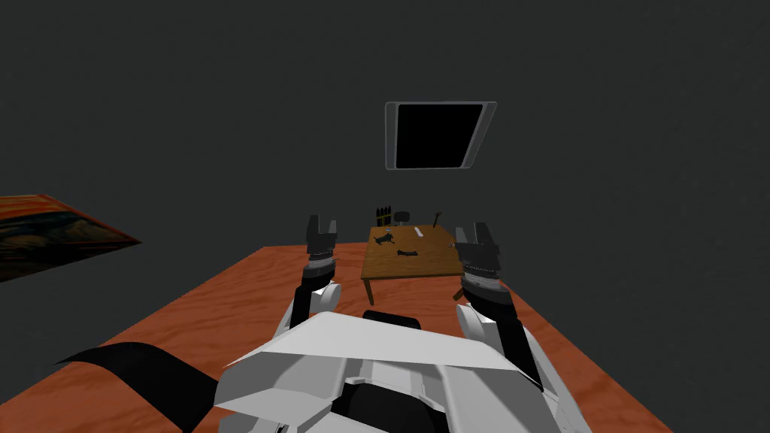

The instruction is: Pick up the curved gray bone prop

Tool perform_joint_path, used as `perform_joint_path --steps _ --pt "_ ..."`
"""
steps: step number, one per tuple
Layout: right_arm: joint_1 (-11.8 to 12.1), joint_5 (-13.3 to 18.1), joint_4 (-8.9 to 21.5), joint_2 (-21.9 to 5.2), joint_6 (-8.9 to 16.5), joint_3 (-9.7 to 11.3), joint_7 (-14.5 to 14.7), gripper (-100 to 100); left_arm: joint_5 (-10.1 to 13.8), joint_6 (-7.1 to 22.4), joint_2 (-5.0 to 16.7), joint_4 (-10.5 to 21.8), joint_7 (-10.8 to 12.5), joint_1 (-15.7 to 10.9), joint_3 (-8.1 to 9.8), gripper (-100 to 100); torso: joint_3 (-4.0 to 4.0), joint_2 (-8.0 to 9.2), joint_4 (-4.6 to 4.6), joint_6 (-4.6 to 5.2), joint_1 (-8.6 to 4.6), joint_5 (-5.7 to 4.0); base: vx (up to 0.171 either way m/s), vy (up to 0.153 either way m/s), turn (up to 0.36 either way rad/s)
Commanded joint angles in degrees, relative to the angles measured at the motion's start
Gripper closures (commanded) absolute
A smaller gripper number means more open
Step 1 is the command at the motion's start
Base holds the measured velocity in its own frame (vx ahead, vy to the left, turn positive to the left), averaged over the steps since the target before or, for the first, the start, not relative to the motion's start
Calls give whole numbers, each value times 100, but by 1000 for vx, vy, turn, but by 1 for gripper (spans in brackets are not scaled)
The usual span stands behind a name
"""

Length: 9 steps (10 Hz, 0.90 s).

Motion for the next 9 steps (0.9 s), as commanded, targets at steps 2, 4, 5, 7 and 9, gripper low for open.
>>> perform_joint_path --steps 2,4,5,7,9 --pt "-171 240 211 -289 74 135 93 -100 0 0 0 0 0 0 0 0 3 5 1 0 11 2 -27 52 -47" --pt "-342 488 442 -517 149 274 194 -100 0 0 -1 0 0 0 -1 0 7 13 3 -1 26 6 -40 74 -42" --pt "-444 637 587 -644 194 357 257 -100 0 0 -1 0 0 0 -1 0 7 13 3 0 29 6 -56 96 -45" --pt "-676 974 931 -925 296 542 407 -100 0 0 -1 0 0 -1 -1 0 12 20 4 -1 35 8 -57 94 -22" --pt "-940 1351 1328 -1235 415 743 588 -100 0 0 -1 0 0 -1 -1 0 9 15 3 -1 40 9 -43 103 10"
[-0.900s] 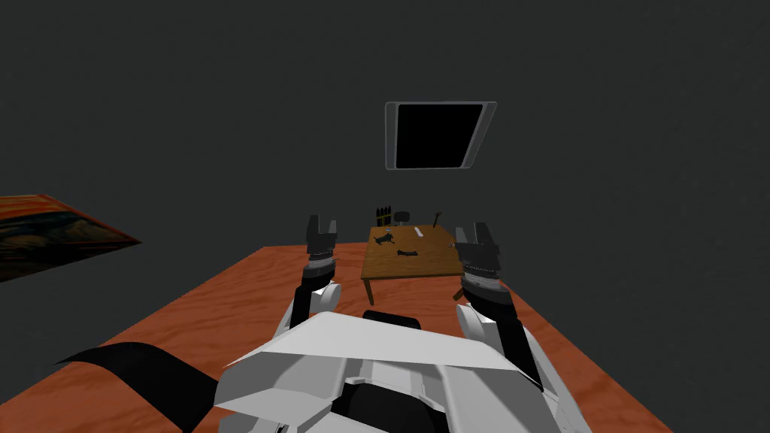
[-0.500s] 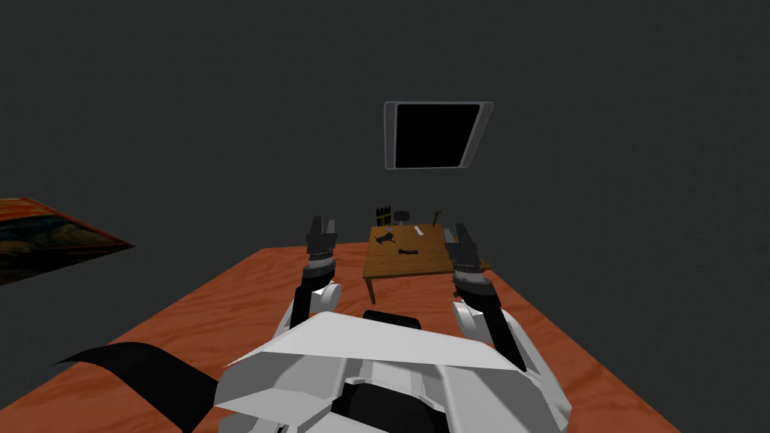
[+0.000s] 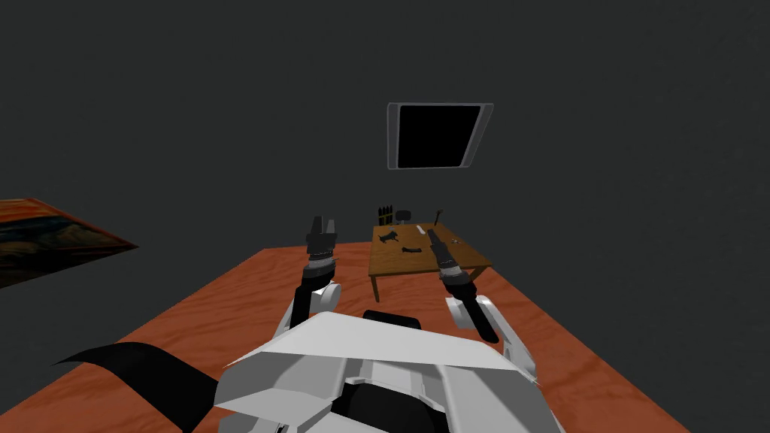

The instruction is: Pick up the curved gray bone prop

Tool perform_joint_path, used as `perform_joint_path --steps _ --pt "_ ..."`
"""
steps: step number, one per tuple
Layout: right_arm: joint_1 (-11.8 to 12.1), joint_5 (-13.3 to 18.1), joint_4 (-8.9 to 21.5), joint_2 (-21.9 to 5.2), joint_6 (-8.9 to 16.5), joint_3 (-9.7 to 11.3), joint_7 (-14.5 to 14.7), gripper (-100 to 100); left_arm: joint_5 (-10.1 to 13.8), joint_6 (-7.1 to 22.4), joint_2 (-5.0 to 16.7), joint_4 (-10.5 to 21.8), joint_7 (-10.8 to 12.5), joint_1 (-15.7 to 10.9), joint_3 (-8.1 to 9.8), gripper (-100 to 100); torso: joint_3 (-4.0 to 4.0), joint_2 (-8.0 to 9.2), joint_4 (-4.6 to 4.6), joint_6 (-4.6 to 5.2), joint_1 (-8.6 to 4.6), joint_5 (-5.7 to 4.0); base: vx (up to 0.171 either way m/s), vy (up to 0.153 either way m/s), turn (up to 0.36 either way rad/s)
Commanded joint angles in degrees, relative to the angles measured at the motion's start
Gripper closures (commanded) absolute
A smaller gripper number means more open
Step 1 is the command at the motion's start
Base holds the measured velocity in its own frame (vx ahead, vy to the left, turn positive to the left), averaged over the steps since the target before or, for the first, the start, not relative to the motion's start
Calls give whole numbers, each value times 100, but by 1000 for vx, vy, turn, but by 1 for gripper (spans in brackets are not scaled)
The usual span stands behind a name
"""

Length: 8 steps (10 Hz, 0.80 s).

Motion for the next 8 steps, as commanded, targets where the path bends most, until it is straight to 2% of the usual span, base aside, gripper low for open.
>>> perform_joint_path --steps 1,2,4,5,6,7,8 --pt "-201 286 286 -277 153 173 153 -100 0 0 0 0 0 0 0 0 0 0 0 0 0 0 -30 86 42" --pt "-201 343 302 -277 153 173 153 -100 0 0 0 0 0 0 0 0 -2 -4 -1 0 -5 -1 -23 60 14" --pt "-495 723 788 -613 289 381 373 -100 0 0 0 0 0 0 0 0 -3 -5 -1 0 -18 -4 -29 64 61" --pt "-495 773 813 -613 289 381 373 -100 0 0 0 0 0 0 0 0 -3 -6 -1 0 -11 -3 -14 57 26" --pt "-645 994 1046 -785 359 485 491 -100 0 0 1 0 0 0 1 0 -4 -8 -1 2 -16 -3 -19 52 84" --pt "-645 994 1090 -785 359 485 491 -100 0 0 1 0 0 0 0 0 -5 -9 -2 0 -18 -4 -13 38 33" --pt "-794 1216 1346 -957 430 588 613 -100 0 0 1 0 0 1 1 0 -5 -10 -2 3 -24 -5 -13 40 75"
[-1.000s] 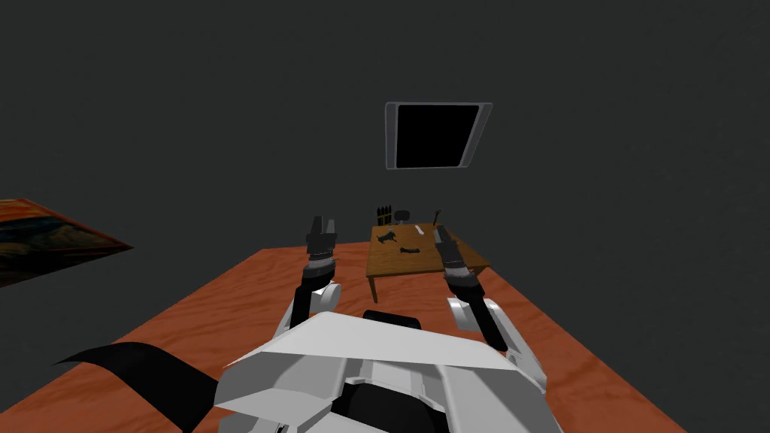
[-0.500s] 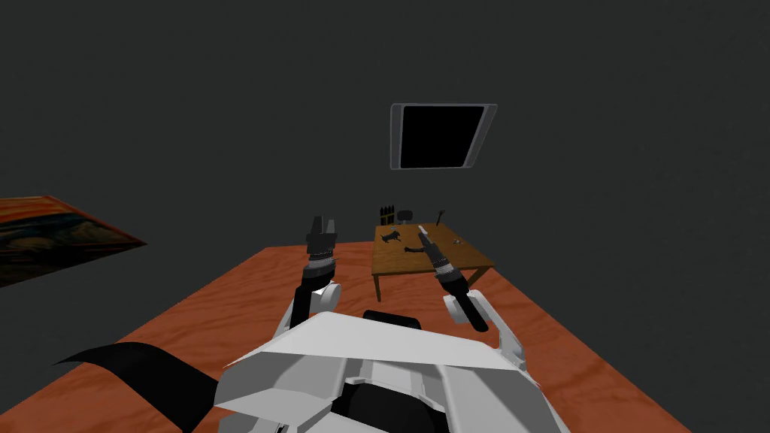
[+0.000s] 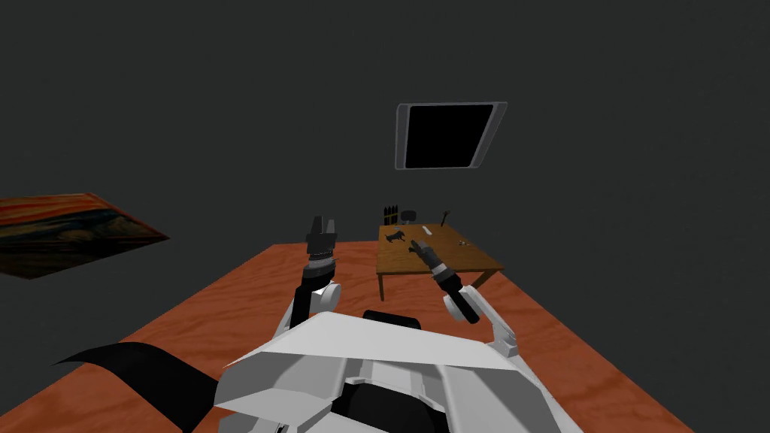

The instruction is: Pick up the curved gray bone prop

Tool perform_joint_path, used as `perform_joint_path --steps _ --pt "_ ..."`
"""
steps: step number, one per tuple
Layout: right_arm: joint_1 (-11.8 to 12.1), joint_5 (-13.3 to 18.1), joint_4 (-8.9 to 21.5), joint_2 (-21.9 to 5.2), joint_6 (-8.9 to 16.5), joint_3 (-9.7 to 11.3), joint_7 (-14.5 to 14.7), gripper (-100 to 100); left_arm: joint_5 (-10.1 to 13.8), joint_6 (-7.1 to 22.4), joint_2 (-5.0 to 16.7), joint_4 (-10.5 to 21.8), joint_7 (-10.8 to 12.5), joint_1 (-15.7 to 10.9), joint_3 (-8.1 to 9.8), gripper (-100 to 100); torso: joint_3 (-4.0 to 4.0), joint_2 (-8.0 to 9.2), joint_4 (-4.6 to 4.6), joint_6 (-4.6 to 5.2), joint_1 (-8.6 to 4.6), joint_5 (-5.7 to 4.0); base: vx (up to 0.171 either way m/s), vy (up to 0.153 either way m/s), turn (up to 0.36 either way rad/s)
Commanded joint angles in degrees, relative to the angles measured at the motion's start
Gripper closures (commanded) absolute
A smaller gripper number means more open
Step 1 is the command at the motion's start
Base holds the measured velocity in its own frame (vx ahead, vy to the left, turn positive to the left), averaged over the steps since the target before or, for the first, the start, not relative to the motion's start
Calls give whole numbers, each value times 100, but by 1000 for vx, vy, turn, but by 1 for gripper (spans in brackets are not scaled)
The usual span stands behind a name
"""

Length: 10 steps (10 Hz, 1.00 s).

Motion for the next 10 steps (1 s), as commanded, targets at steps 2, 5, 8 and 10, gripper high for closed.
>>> perform_joint_path --steps 2,5,8,10 --pt "-215 339 444 -260 132 163 198 -100 0 0 0 0 0 0 0 0 0 0 0 -1 7 2 -18 54 106" --pt "-499 777 1074 -602 274 357 460 -100 0 0 0 0 0 0 0 0 1 1 0 -1 -1 0 -17 35 136" --pt "-761 1198 1693 -938 411 537 730 -100 0 0 0 0 0 1 0 0 -1 -2 0 3 -9 -1 -8 24 123" --pt "-881 1399 2071 -1101 476 621 867 -100 0 0 0 0 0 0 0 0 -1 -2 0 0 -7 0 -7 22 185"
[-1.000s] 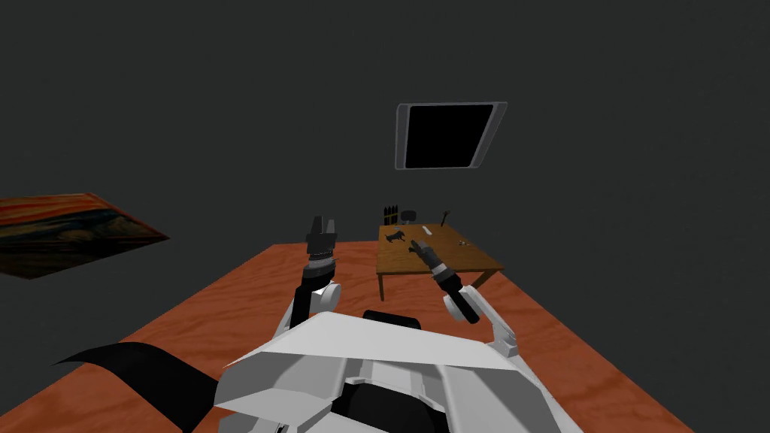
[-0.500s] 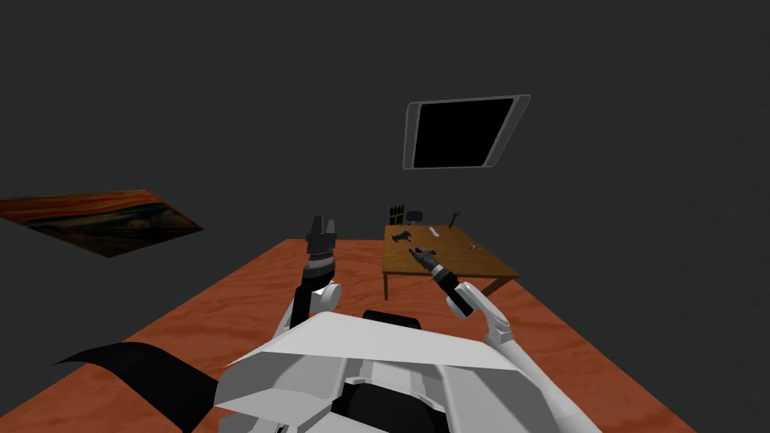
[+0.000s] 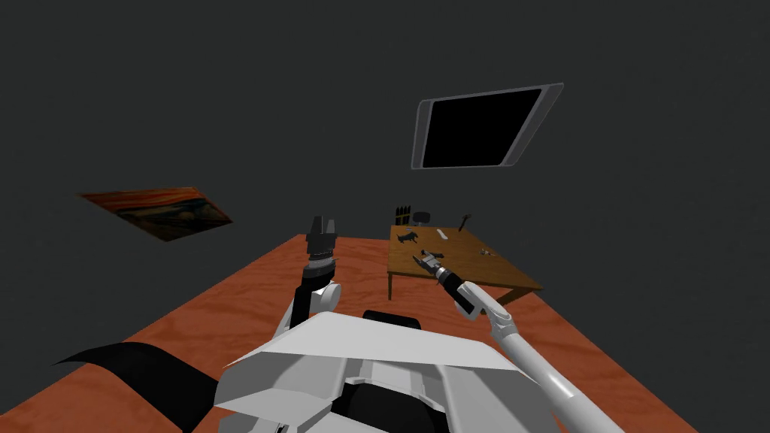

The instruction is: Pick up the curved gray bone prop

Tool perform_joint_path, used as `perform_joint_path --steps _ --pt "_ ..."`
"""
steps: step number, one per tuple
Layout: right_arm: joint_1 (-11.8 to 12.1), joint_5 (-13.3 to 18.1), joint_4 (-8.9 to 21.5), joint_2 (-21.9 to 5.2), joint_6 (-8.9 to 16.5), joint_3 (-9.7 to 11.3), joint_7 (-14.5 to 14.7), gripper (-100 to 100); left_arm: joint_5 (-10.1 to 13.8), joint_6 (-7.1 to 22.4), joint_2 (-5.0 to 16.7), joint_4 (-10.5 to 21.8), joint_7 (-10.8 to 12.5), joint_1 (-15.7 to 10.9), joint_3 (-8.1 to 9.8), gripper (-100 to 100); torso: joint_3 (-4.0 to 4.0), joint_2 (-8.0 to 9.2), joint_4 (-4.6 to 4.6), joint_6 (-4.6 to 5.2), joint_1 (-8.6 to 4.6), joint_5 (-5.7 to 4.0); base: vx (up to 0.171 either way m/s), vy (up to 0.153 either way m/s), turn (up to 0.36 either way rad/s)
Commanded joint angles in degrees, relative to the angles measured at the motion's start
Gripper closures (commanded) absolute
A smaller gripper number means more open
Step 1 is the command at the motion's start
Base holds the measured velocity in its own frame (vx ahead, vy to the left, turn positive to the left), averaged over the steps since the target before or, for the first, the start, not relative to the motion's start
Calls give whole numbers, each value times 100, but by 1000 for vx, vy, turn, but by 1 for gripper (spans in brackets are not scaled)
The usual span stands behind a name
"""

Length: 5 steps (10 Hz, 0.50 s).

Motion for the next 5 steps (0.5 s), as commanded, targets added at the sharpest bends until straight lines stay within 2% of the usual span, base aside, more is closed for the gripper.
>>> perform_joint_path --steps 1,2,5 --pt "-45 48 181 11 -9 4 57 -100 0 0 0 0 0 0 0 0 0 0 0 0 0 0 1 3 -20" --pt "-158 242 376 -147 54 82 194 -100 0 0 0 0 0 0 0 0 0 -1 0 0 -4 -1 -2 7 175" --pt "-264 428 864 -300 116 154 331 -100 0 0 0 0 0 -1 0 0 -2 -4 0 -6 -4 -1 -1 0 159"
